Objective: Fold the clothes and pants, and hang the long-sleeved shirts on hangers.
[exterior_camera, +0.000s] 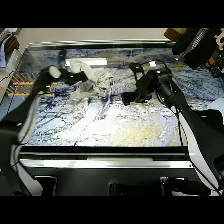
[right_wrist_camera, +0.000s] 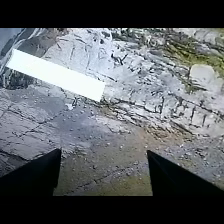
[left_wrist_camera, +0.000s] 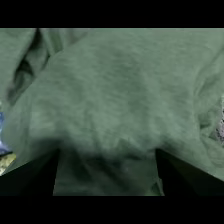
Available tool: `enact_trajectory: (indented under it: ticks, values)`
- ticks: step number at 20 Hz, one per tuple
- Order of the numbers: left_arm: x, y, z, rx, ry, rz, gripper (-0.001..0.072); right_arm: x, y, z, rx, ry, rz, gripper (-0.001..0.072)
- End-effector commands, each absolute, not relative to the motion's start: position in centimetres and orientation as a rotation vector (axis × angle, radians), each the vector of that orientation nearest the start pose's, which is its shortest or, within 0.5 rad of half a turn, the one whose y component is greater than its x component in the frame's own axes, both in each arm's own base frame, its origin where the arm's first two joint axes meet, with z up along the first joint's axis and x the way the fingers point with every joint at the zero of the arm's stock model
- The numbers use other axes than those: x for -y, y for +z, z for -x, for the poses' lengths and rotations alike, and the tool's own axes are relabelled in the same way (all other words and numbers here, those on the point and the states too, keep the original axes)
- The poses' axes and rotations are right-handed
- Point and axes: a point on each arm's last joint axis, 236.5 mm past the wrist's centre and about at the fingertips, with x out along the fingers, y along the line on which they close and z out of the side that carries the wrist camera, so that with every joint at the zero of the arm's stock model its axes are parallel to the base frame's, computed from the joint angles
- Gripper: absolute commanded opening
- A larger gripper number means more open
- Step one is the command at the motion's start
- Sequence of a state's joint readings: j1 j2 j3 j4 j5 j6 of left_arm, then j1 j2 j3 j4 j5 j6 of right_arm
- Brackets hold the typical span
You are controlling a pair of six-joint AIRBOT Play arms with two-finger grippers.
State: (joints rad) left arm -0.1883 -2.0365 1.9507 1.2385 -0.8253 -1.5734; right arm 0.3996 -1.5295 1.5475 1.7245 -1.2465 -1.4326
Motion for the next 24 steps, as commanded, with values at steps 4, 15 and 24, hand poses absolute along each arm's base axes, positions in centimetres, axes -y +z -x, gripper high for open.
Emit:
enact_trajectory:
  ticks: [4,15,24]
  values:
    - [20.5,-8.5,-59.6,-1.092,-0.332,0.021,0.0022,-21.1,3.9,-40.9,-1.284,0.326,-0.043,0.0616]
    - [29.4,-0.4,-30.2,-1.586,-0.717,0.117,0.0010,-16.3,10.9,-36.7,-1.236,0.264,0.072,0.0615]
    - [22.3,3.1,-34.3,-1.487,-0.600,0.192,0.0707,-13.8,14.5,-35.1,-1.170,0.215,0.107,0.0615]
